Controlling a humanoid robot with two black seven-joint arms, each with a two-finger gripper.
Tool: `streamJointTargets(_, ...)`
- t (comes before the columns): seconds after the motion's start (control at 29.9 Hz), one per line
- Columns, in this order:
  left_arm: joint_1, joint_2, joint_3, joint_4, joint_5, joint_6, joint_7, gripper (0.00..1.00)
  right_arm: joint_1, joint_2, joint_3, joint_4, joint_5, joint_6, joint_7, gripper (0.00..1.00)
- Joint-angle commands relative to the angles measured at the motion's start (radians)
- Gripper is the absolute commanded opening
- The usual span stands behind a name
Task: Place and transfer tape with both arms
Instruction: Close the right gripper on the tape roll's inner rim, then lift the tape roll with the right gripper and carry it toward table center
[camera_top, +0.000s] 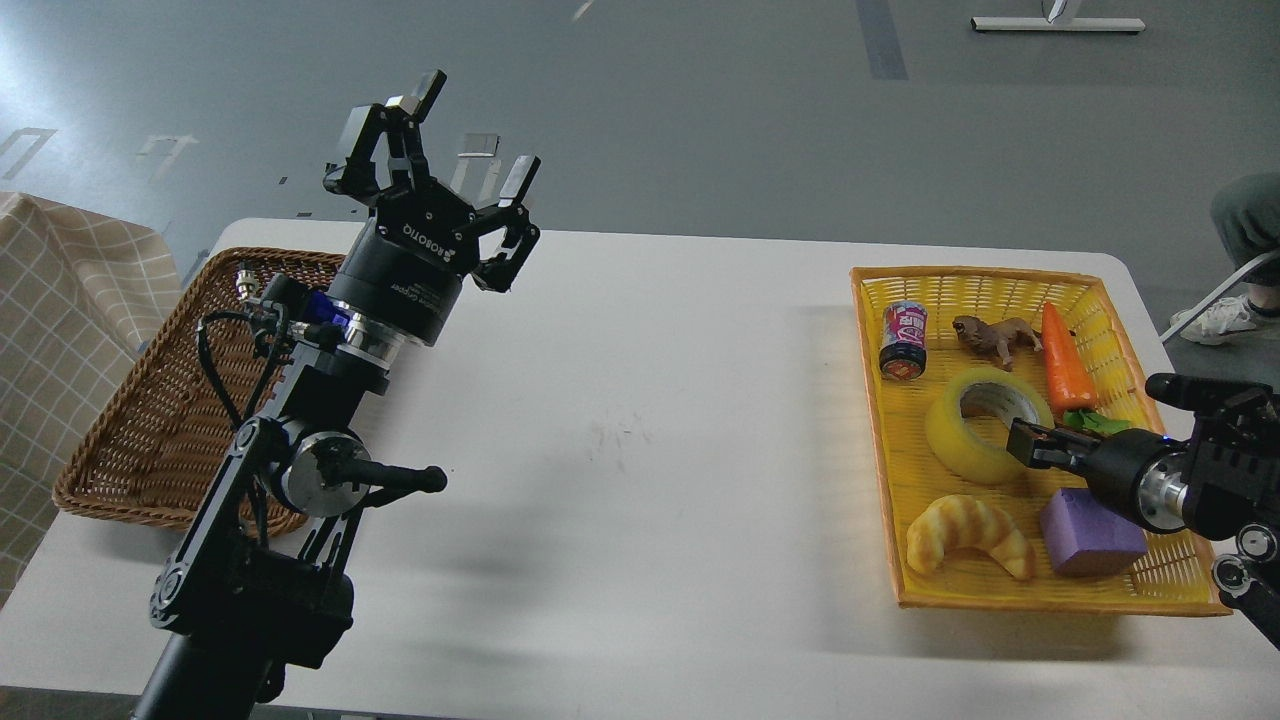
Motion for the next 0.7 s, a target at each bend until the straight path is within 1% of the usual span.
streamJointTargets(0.0, 0.000, 0.000, 0.000, 0.000, 0.000, 0.000, -0.001, 0.98, -0.004, 0.000, 0.003, 0.002, 0.001, 0.003, -0.002, 0.28)
streamJointTargets(0.23, 0.002, 0.000, 0.000, 0.001, 0.000, 0.000, -0.002, 0.98, -0.004, 0.000, 0.020, 0.002, 0.007, 0.015, -0.002, 0.24)
streamJointTargets(0.3, 0.002, 0.000, 0.000, 0.003, 0.000, 0.000, -0.002, 0.98, -0.004, 0.000, 0.034, 0.004, 0.007, 0.030, -0.003, 0.22)
streamJointTargets(0.67, 0.002, 0.000, 0.002, 0.003, 0.000, 0.000, -0.002, 0.98, -0.006, 0.000, 0.087, 0.013, 0.018, 0.041, -0.005, 0.19)
